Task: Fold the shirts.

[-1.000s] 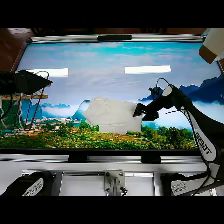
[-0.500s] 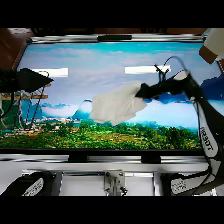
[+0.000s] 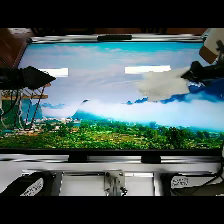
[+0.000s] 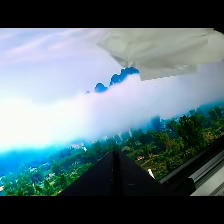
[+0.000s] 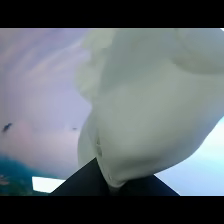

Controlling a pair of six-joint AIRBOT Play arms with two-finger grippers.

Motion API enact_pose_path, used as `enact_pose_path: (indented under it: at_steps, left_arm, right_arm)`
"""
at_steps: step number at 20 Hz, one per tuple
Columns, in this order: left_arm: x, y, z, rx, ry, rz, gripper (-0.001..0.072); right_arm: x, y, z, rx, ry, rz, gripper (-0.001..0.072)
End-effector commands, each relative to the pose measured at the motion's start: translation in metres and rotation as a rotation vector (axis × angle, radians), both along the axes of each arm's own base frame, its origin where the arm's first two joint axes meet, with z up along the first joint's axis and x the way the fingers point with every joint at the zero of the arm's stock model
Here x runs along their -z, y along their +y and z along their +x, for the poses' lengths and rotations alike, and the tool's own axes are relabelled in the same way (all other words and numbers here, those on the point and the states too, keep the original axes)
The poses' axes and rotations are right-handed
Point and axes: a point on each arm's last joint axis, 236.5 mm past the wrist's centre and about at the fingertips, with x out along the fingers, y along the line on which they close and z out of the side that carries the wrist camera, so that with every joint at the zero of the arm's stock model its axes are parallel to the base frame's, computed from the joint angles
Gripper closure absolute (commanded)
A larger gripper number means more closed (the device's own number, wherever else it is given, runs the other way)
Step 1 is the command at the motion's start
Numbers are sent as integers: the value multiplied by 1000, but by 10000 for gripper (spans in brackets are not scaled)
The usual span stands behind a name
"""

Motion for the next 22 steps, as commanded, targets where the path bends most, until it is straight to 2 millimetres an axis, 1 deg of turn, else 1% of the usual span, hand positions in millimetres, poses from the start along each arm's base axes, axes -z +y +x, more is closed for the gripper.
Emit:
enact_pose_path:
  at_steps: [1,2,3,4,6,7,9,11,13,14,16,17,18,19,21,22]
  left_arm:
    - [2,0,2,0,6,0,672]
    - [2,0,2,0,6,0,672]
    - [2,0,2,0,6,1,672]
    - [2,0,1,3,8,1,672]
    - [8,-2,-8,31,38,14,672]
    - [11,-2,-13,50,54,24,672]
    - [13,-3,-18,68,61,33,672]
    - [15,-1,-17,65,63,43,672]
    - [17,0,-18,74,59,59,673]
    - [17,0,-19,88,47,70,672]
    - [17,0,-19,98,36,78,672]
    - [18,0,-19,97,36,78,673]
    - [17,0,-19,97,36,78,672]
    - [17,0,-19,98,36,78,672]
    - [17,0,-19,98,36,78,673]
    - [17,0,-19,98,36,78,672]
  right_arm:
    - [19,-95,-50,216,175,-95,664]
    - [24,-109,-64,254,224,-102,664]
    - [32,-123,-83,284,295,-125,664]
    - [41,-135,-106,304,386,-167,663]
    - [51,-161,-145,362,541,-271,663]
    - [54,-166,-160,379,596,-304,663]
    - [61,-166,-187,410,683,-332,662]
    - [76,-153,-215,421,756,-328,662]
    - [98,-135,-244,458,810,-308,660]
    - [109,-122,-256,485,829,-277,659]
    - [124,-95,-283,473,883,-230,657]
    - [128,-89,-295,469,903,-234,657]
    - [131,-87,-305,477,914,-248,657]
    - [136,-80,-309,480,910,-238,657]
    - [149,-61,-322,468,936,-195,657]
    - [153,-55,-334,455,965,-197,657]
